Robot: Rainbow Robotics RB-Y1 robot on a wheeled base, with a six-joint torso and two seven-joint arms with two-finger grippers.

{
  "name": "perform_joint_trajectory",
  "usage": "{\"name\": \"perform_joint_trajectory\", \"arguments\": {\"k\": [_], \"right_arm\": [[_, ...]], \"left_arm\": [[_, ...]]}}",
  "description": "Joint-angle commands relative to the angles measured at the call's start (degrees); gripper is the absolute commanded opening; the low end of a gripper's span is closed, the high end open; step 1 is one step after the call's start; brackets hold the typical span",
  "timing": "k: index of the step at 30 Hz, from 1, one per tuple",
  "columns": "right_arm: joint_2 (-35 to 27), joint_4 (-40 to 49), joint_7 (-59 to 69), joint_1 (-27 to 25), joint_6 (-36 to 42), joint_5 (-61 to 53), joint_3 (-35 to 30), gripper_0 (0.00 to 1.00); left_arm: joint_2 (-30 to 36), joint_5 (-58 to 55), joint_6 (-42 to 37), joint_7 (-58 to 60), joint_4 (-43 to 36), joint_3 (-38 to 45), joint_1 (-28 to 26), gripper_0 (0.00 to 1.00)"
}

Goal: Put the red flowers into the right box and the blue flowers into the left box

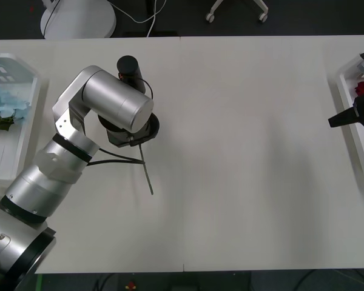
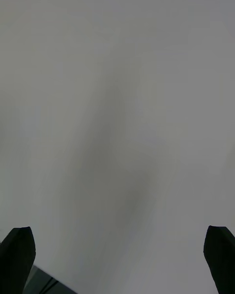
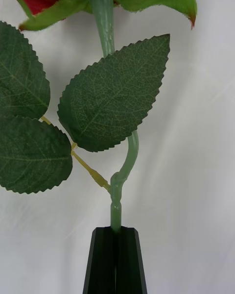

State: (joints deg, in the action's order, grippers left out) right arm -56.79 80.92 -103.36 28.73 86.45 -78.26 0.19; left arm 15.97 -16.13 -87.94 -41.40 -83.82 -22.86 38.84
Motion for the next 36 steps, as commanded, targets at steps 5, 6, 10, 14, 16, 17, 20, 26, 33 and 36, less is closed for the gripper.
{"name": "perform_joint_trajectory", "arguments": {"k": [5,6,10,14,16,17,20,26,33,36], "right_arm": [[-1.75,1.44,2.11,0.71,7.86,-7.52,-0.54,1.00],[-1.75,1.35,2.02,0.71,8.82,-7.69,-0.54,1.00],[-1.57,1.35,1.58,0.53,10.49,-7.87,-0.54,1.00],[-1.39,1.35,1.14,-0.26,10.32,-8.05,-0.54,1.00],[-1.39,1.44,0.87,-0.70,10.23,-8.13,-0.54,1.00],[-1.39,1.35,0.70,-0.78,10.05,-8.13,-0.54,1.00],[-1.39,1.35,0.08,-0.87,10.05,-8.13,-0.54,1.00],[-1.39,1.35,-1.15,-0.78,9.53,-8.22,-0.54,1.00],[-1.39,1.35,-2.11,-0.78,8.82,-8.31,-0.54,1.00],[-1.39,1.35,-4.05,-0.78,7.51,-9.80,-0.54,1.00]], "left_arm": [[3.80,0.14,-3.47,-3.07,-12.34,-1.22,-7.99,0.00],[3.80,0.40,-3.47,-3.16,-12.51,-1.48,-8.34,0.02],[3.80,1.89,-3.73,-3.33,-12.34,-2.54,-8.78,0.26],[3.80,2.51,-3.90,-3.69,-12.42,-2.63,-9.13,0.89],[3.89,2.69,-3.99,-3.69,-12.42,-2.45,-9.04,1.00],[3.80,2.77,-3.90,-3.69,-12.42,-2.28,-9.04,1.00],[3.80,3.04,-3.47,-3.69,-12.25,-1.75,-8.34,1.00],[3.36,2.42,1.81,-4.39,-5.57,-1.48,-5.44,1.00],[1.25,4.09,6.64,-5.27,3.05,-1.48,-1.75,1.00],[0.81,4.18,8.31,-5.44,6.30,-1.48,-0.25,1.00]]}}
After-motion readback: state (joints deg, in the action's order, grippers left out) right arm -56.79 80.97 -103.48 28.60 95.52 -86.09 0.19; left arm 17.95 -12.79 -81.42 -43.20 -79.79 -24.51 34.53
